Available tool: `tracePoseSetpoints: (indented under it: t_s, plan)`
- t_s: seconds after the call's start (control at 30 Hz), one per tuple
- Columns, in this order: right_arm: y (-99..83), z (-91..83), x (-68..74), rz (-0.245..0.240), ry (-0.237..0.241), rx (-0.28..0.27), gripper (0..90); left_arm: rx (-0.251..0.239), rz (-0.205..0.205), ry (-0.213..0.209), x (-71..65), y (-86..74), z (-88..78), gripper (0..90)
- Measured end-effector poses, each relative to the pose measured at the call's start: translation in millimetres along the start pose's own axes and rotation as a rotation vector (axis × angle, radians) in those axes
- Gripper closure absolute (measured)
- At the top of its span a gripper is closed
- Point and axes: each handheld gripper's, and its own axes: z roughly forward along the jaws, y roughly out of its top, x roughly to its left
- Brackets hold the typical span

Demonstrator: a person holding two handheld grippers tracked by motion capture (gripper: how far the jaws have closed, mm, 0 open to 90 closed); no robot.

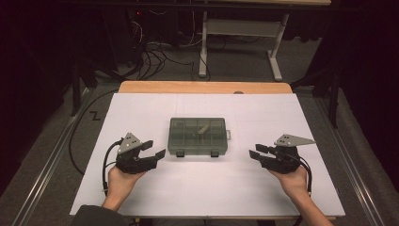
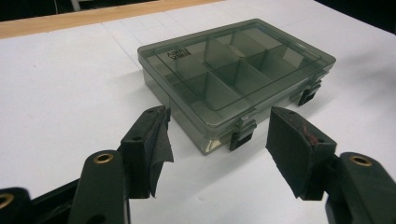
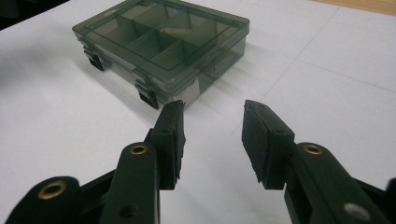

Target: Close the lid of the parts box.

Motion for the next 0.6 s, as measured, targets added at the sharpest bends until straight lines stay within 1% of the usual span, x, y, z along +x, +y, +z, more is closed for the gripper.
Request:
tracePoseSetpoints:
  t_s: [0.1,0.2,0.33,0.5,0.6]
  plan:
    - [-6.3,-2.1,-1.2,-0.003,-0.020,0.004,59.7,-0.008,-0.011,0.003,0.1,-3.7,-1.0,38.0]
    - [-11.9,-4.5,-2.7,0.013,-0.024,-0.001,59.5,-0.009,-0.010,0.008,0.1,-6.9,-2.7,37.9]
    - [-16.2,-10.4,-3.0,0.010,-0.029,-0.018,58.2,-0.017,-0.011,0.008,-0.7,-9.3,-4.3,37.5]
    - [-22.7,-18.7,-4.5,0.016,-0.040,-0.044,55.9,-0.028,-0.009,0.022,-1.3,-12.8,-6.1,37.3]
    - [-28.9,-24.7,-6.3,0.027,-0.047,-0.057,54.5,-0.051,-0.018,0.034,-1.6,-16.1,-7.7,37.3]
